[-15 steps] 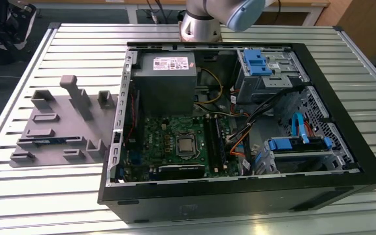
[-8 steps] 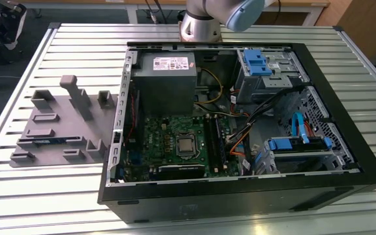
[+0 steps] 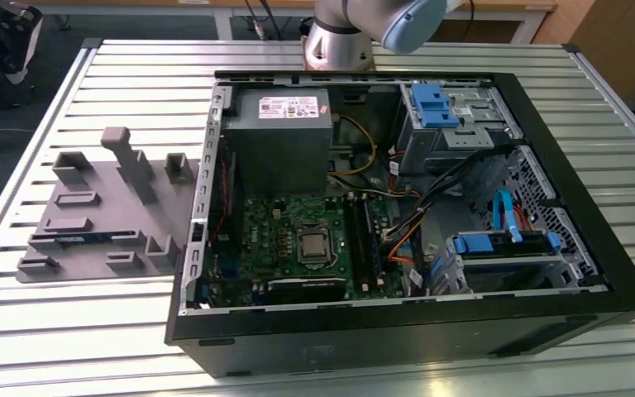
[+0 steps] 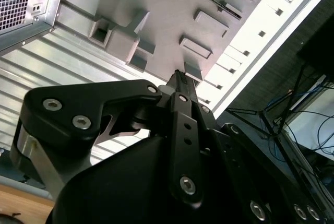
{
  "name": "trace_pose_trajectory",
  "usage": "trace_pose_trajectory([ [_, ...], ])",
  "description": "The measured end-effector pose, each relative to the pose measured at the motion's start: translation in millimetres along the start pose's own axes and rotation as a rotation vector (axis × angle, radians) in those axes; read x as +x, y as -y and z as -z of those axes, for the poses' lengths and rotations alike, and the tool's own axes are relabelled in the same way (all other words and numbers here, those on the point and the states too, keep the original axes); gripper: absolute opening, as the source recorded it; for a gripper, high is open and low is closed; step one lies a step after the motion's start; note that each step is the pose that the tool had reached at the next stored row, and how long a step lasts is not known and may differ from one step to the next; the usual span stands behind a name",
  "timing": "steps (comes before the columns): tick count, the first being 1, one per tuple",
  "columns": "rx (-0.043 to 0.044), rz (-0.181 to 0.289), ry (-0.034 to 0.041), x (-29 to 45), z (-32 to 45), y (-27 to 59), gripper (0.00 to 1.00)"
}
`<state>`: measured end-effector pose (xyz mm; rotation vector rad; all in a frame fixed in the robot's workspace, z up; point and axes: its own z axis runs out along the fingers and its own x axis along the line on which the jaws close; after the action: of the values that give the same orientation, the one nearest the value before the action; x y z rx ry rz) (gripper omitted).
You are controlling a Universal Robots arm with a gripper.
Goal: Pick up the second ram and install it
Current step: 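Reach for the second ram, then pick up the second ram and move it above second insertion slot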
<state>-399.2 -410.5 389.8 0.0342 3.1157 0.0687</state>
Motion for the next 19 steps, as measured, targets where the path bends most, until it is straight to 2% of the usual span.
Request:
trace_pose_trajectory([
  [16,0.0,0.001,0.0,0.2,0.0,0.0,0.11],
  [19,-0.0005,0.024,-0.0011,0.3,0.0,0.0,0.11],
])
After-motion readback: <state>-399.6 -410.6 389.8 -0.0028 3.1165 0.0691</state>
